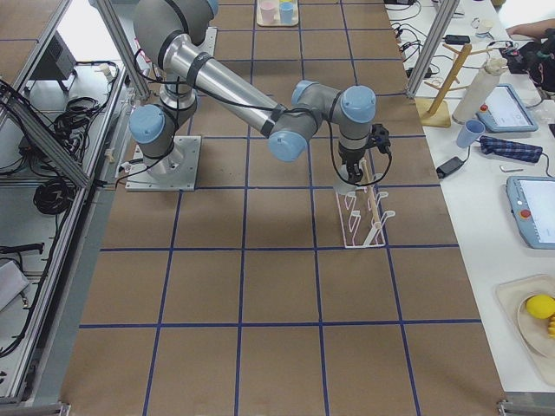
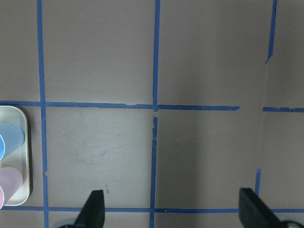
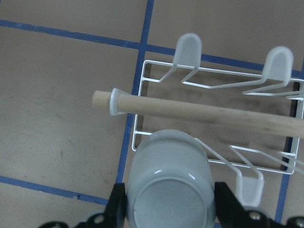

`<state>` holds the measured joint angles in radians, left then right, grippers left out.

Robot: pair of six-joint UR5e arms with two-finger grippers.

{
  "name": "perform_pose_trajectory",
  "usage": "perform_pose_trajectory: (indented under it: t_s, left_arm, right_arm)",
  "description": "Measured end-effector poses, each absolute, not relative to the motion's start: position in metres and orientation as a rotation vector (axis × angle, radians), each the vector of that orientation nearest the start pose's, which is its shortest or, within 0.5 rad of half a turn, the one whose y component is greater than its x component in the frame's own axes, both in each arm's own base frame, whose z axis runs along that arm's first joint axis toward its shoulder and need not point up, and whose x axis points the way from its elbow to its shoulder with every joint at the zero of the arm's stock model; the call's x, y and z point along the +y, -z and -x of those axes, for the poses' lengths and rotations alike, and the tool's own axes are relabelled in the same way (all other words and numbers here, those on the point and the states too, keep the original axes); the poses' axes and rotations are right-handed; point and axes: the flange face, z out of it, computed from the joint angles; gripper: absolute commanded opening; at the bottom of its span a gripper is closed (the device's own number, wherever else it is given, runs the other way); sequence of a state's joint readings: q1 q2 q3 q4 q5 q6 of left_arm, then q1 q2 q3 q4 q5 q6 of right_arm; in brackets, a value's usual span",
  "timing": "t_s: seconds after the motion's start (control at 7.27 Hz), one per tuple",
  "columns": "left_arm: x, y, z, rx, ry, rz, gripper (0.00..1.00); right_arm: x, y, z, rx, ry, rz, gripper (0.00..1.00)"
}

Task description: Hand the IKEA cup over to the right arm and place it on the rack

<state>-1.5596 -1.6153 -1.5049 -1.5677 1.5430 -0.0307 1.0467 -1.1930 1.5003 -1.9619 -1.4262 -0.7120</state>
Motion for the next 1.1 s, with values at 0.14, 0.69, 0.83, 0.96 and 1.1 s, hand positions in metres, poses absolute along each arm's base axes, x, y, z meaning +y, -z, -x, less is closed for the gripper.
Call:
perform_pose_trajectory:
  t_s: [0.14,0.69,0.83,0.96,1.1]
  left_arm:
    - [-0.515,-0.498,0.13,3.169,0.038,0.066,1.0]
    - [-0.515,-0.498,0.13,3.17,0.037,0.067,1.0]
    - [-0.515,-0.497,0.13,3.171,0.036,0.068,1.0]
    - [-0.515,-0.497,0.13,3.172,0.034,0.069,1.0]
    - [-0.515,-0.497,0.13,3.171,0.033,0.069,1.0]
  right_arm:
    - [-0.628,-0.346,0.192,3.049,0.237,0.297,0.0]
    - [-0.638,-0.332,0.191,3.003,0.281,0.211,1.0]
    - [-0.639,-0.331,0.192,3.005,0.284,0.205,1.0]
    - [-0.639,-0.333,0.193,3.009,0.289,0.203,1.0]
    - [-0.638,-0.336,0.193,3.014,0.292,0.203,1.0]
